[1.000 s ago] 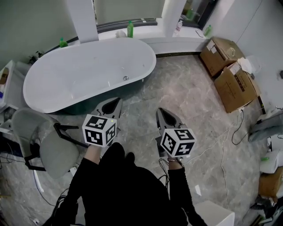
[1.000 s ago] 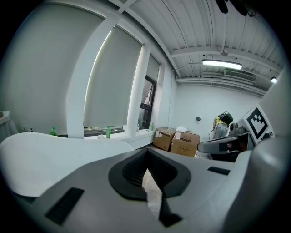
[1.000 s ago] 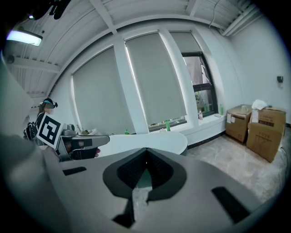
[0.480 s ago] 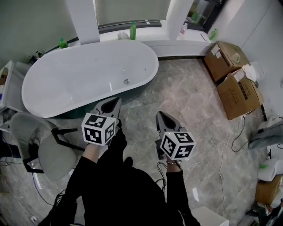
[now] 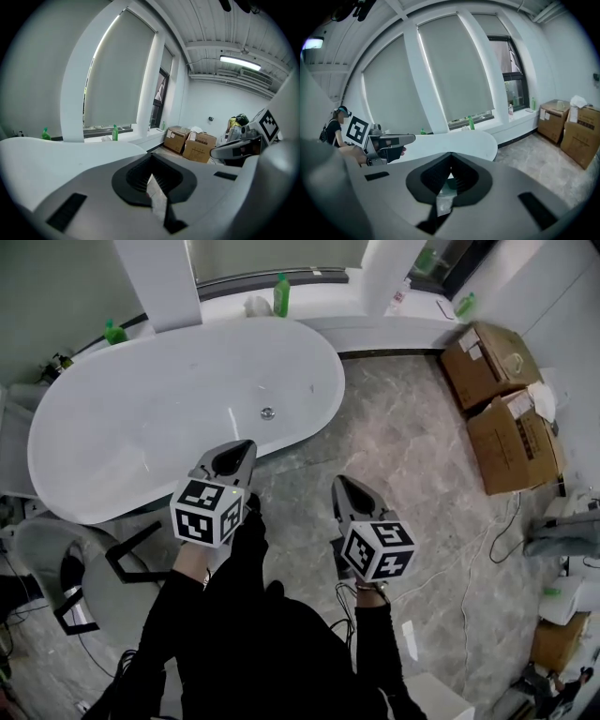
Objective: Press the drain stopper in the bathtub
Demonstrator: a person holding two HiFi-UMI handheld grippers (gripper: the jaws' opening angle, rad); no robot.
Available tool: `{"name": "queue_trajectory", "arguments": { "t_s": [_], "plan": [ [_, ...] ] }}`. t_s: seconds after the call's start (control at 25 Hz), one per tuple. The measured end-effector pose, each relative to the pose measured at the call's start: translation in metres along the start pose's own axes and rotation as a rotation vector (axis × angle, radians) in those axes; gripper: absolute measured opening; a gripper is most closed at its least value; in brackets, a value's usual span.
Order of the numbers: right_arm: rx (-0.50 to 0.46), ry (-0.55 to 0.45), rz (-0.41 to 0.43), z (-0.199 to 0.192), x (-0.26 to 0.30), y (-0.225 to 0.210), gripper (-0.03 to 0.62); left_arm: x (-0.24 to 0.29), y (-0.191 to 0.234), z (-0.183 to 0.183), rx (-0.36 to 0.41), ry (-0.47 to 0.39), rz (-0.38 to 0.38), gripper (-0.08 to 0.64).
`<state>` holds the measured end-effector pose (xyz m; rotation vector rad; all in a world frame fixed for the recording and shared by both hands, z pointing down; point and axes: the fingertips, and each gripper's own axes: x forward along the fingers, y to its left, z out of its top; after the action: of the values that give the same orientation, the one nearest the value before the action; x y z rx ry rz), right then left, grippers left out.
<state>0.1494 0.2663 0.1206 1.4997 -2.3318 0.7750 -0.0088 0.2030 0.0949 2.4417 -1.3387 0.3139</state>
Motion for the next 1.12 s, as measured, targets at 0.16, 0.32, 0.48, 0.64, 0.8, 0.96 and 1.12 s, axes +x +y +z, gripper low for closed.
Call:
{"name": "queue_trajectory", "arguments": {
  "t_s": [0.16, 0.32, 0.48, 0.64, 0.8, 0.96, 1.12],
  "plan": [
    [0.037, 0.053, -0.005, 0.018, 0.058, -0.009, 0.002, 0.042, 0.043, 0.011, -0.020, 0.025, -0.029, 0.005],
    [0.053, 0.094, -0.011, 0.037, 0.115, -0.009, 0.002, 0.080, 0.093, 0.017, -0.040, 0.068, -0.028, 0.005],
    [0.054, 0.142, -0.034, 0.044, 0.159, -0.010, 0.002, 0.111, 0.133, 0.014, -0.060, 0.120, -0.041, 0.005],
    [0.051, 0.171, -0.061, 0.049, 0.188, -0.021, 0.001, 0.137, 0.151, 0.007, -0.073, 0.157, -0.060, 0.005],
    [0.044, 0.182, -0.072, 0.056, 0.212, -0.031, 0.000, 0.158, 0.159, 0.004, -0.074, 0.176, -0.075, 0.005],
    [0.026, 0.207, -0.063, 0.054, 0.226, -0.033, 0.000, 0.168, 0.164, -0.003, -0.087, 0.195, -0.073, 0.005],
    [0.007, 0.225, -0.045, 0.052, 0.240, -0.039, 0.001, 0.180, 0.169, -0.013, -0.094, 0.217, -0.059, 0.005]
  ]
}}
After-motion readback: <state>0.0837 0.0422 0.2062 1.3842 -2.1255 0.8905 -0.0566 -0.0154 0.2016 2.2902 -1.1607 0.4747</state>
